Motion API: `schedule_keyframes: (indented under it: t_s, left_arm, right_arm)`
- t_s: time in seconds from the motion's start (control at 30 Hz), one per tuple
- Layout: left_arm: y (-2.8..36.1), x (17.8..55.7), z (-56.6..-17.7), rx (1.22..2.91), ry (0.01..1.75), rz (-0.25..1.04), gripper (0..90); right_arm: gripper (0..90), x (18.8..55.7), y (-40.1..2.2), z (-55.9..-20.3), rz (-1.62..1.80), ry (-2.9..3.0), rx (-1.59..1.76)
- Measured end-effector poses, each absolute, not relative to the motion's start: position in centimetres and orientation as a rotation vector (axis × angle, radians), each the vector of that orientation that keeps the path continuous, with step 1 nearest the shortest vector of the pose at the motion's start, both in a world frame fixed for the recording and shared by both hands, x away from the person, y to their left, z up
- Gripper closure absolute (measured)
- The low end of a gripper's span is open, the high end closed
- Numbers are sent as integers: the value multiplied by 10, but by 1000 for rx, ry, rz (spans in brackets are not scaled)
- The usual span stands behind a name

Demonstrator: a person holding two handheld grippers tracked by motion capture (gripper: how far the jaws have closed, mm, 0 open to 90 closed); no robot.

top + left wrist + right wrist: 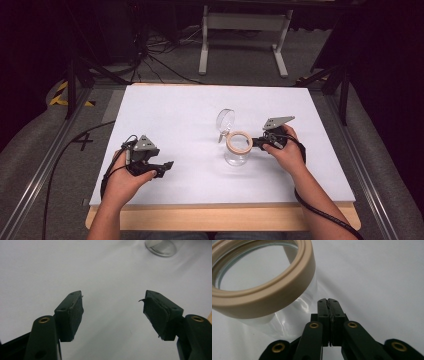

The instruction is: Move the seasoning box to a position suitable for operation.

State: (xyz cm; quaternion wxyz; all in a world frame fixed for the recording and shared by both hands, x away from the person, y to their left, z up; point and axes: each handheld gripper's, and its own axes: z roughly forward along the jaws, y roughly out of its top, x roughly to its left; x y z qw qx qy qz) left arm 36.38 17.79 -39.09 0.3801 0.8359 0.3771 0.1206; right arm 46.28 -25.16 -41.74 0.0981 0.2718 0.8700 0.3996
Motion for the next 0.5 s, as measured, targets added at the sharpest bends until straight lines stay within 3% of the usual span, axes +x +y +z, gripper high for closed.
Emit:
schedule_keyframes:
  t_s: [0.5]
  left_arm:
    - [177,356,-390,2121,950,268,317]
  right_arm:
    - [900,467,-250,-418,1241,2578,783]
